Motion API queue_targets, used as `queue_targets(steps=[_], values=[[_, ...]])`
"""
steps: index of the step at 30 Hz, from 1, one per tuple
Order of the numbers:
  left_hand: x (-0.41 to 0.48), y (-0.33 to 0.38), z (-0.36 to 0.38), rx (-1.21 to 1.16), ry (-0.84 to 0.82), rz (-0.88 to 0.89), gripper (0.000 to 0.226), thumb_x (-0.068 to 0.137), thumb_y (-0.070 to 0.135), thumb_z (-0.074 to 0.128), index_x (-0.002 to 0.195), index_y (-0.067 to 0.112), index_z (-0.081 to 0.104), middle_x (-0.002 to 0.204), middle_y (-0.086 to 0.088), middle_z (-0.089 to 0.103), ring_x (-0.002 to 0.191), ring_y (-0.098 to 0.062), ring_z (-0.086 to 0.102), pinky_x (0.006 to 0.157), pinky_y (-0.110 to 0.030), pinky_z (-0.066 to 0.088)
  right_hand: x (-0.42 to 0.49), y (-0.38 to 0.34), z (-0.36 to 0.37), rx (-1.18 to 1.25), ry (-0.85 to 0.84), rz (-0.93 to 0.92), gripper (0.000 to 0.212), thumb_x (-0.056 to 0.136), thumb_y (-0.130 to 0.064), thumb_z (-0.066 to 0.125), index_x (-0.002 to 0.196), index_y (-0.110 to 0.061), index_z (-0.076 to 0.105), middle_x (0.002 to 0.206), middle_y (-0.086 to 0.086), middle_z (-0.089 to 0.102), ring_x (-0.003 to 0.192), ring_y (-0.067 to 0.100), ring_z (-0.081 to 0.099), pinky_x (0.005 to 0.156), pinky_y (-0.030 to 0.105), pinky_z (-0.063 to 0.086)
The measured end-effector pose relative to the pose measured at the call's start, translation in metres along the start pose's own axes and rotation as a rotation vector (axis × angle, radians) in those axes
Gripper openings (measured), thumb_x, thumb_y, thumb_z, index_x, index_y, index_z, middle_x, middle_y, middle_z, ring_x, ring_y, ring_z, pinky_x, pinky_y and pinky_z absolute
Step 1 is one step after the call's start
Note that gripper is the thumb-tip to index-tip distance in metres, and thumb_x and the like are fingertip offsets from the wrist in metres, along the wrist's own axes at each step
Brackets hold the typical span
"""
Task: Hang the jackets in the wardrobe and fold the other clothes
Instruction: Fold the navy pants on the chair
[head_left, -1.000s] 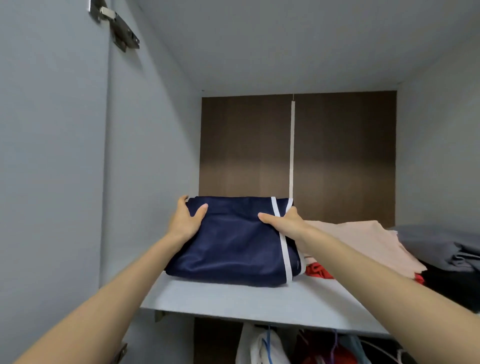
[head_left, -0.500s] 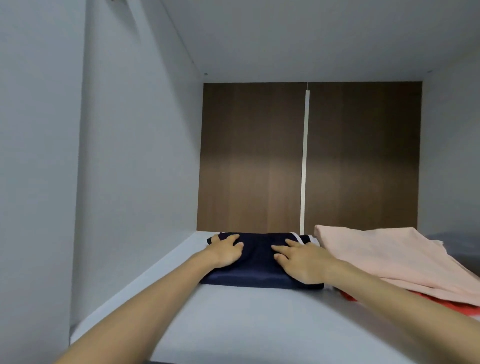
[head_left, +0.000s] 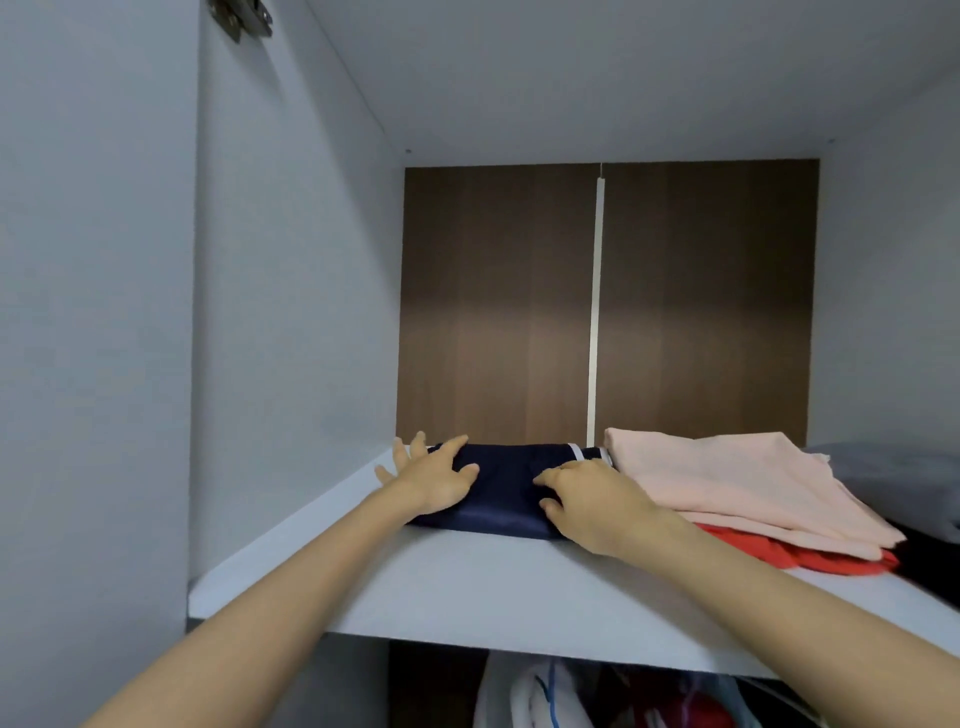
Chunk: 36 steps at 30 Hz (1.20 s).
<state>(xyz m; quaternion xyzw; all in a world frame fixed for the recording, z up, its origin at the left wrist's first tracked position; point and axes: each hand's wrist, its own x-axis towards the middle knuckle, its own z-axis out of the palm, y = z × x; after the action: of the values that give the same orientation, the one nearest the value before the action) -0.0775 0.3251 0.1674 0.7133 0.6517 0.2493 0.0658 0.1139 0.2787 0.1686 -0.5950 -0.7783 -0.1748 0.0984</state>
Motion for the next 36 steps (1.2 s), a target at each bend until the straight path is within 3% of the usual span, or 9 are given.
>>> queue_targets(steps=[3,5,11,15,18,20,25,29,36], values=[[-0.030,0.005,-0.010,-0.104,0.137,0.122,0.054,0.098,0.035,0.042,0.149,0.031,0.024,0.154,-0.009,0.029,0.143,-0.030,0.019,0.116,-0.045,0.019,-0.029,0.004,-0.018,0.039,0.107,-0.039,0.037,0.096,-0.022,0.042,0.131,-0.025,0.055,0.126,0.003,0.059,0.116,0.024,0.051,0.080,0.032,0.045],[-0.057,0.009,-0.016,-0.171,0.197,0.201,0.052,0.098,0.028,0.044,0.148,0.026,0.029,0.149,-0.006,0.038,0.139,-0.027,0.031,0.113,-0.038,0.027,-0.049,0.008,-0.029,0.084,0.167,-0.040,0.037,0.096,-0.023,0.043,0.130,-0.028,0.055,0.125,0.000,0.060,0.116,0.023,0.052,0.079,0.030,0.044],[-0.154,0.031,-0.023,-0.268,0.322,0.320,0.046,0.099,0.023,0.044,0.144,0.026,0.038,0.144,0.005,0.045,0.133,-0.011,0.039,0.100,-0.016,0.026,-0.117,0.020,-0.042,0.242,0.290,-0.010,0.030,0.095,-0.026,0.047,0.121,-0.032,0.061,0.110,-0.008,0.067,0.101,0.018,0.061,0.072,0.027,0.043],[-0.208,0.044,-0.020,-0.404,0.333,0.271,0.043,0.099,0.024,0.047,0.141,0.028,0.043,0.134,0.007,0.054,0.115,-0.005,0.049,0.091,-0.016,0.031,-0.167,0.023,-0.043,0.414,0.407,-0.013,0.020,0.090,-0.024,0.053,0.102,-0.032,0.067,0.087,-0.015,0.066,0.080,0.010,0.060,0.061,0.025,0.037],[-0.246,0.049,-0.015,-0.449,0.313,0.231,0.041,0.099,0.026,0.047,0.139,0.031,0.043,0.125,0.010,0.056,0.104,-0.004,0.051,0.081,-0.015,0.036,-0.208,0.022,-0.043,0.497,0.414,-0.034,0.017,0.089,-0.024,0.055,0.099,-0.031,0.066,0.081,-0.017,0.064,0.068,0.001,0.054,0.061,0.024,0.040],[-0.271,0.050,-0.011,-0.427,0.282,0.233,0.041,0.098,0.028,0.046,0.139,0.034,0.043,0.120,0.012,0.055,0.096,-0.002,0.052,0.072,-0.011,0.038,-0.232,0.019,-0.044,0.546,0.403,-0.032,0.016,0.089,-0.025,0.055,0.099,-0.033,0.065,0.081,-0.017,0.064,0.066,-0.002,0.055,0.061,0.022,0.042],[-0.325,0.049,0.004,-0.413,0.218,0.270,0.043,0.098,0.027,0.048,0.140,0.032,0.043,0.115,0.015,0.055,0.092,0.005,0.053,0.074,-0.005,0.036,-0.288,0.009,-0.043,0.586,0.369,0.028,0.016,0.089,-0.024,0.057,0.100,-0.032,0.066,0.082,-0.018,0.061,0.070,-0.002,0.054,0.068,0.026,0.045],[-0.367,0.044,0.022,-0.370,0.157,0.327,0.043,0.098,0.027,0.048,0.140,0.031,0.042,0.115,0.016,0.055,0.102,0.000,0.053,0.086,-0.015,0.037,-0.337,-0.009,-0.037,0.610,0.303,0.108,0.018,0.089,-0.020,0.058,0.104,-0.025,0.068,0.087,-0.012,0.067,0.079,0.005,0.059,0.077,0.030,0.050],[-0.440,0.030,0.056,-0.351,-0.015,0.398,0.041,0.096,0.028,0.048,0.136,0.033,0.047,0.120,0.010,0.059,0.109,-0.010,0.057,0.096,-0.034,0.046,-0.442,-0.056,-0.020,0.626,0.226,0.308,0.018,0.091,-0.018,0.056,0.105,-0.024,0.067,0.097,-0.008,0.067,0.052,-0.003,0.047,0.066,0.025,0.041]])
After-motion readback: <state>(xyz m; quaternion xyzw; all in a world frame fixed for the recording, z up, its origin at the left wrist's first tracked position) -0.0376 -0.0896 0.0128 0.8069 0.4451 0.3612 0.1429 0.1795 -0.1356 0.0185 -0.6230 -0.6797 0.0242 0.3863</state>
